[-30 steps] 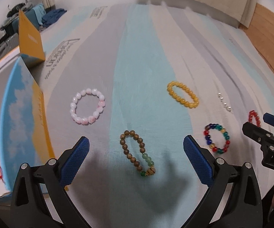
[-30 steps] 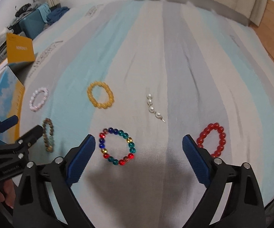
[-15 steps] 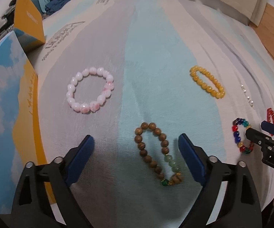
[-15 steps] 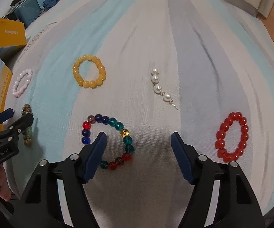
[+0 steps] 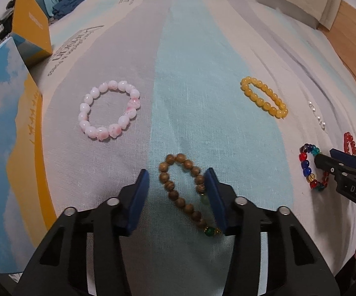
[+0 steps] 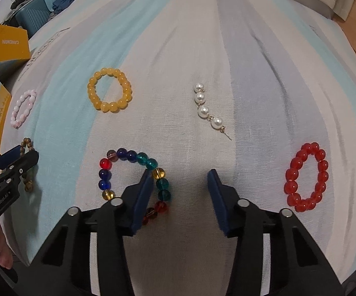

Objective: Organize jewelry
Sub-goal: 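Grasp the brown wooden bead bracelet with the left tool while the right tool grasps the multicolour bead bracelet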

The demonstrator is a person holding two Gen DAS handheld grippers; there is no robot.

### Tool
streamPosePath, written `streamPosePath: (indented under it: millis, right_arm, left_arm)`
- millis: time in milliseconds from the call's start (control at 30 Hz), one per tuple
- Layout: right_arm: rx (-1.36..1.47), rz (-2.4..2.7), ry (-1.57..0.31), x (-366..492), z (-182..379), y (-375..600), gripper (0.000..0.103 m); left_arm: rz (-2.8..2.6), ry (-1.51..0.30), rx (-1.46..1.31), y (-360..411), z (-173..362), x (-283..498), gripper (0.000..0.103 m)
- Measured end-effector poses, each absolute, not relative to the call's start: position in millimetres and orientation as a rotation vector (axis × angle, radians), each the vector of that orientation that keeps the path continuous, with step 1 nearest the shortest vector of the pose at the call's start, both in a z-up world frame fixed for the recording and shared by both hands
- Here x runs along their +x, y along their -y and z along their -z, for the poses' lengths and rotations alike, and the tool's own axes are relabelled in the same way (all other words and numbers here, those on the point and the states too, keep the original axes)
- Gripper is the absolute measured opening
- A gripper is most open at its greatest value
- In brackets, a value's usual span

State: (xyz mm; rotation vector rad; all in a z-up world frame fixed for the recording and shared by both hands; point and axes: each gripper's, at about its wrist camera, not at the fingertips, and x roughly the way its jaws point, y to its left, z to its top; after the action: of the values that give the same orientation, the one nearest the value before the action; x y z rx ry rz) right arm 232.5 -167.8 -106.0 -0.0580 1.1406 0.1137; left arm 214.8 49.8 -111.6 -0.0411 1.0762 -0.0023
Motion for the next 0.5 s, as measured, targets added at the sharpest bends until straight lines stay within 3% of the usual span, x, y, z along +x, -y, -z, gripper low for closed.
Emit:
streamPosePath:
  millis: [200, 267, 500]
  right_arm:
    - [-0.066, -0.111, -1.138, 230.8, 105.8, 167.2, 0.025]
    - [-0.065, -0.11, -1.136, 229.9, 105.3, 168.0, 0.019]
    - [-0.051, -0.107, -1.118, 226.0, 98.4, 171.9, 0.012]
  left_arm:
    - [-0.007, -1.087, -0.016, -45.5, 110.4, 212.7, 0.024]
    - [-0.017, -1.094, -0.014, -45.9, 110.0, 212.6, 0.012]
    - [-0.011, -1.099, -0.031, -49.8, 103.1, 213.3, 0.007]
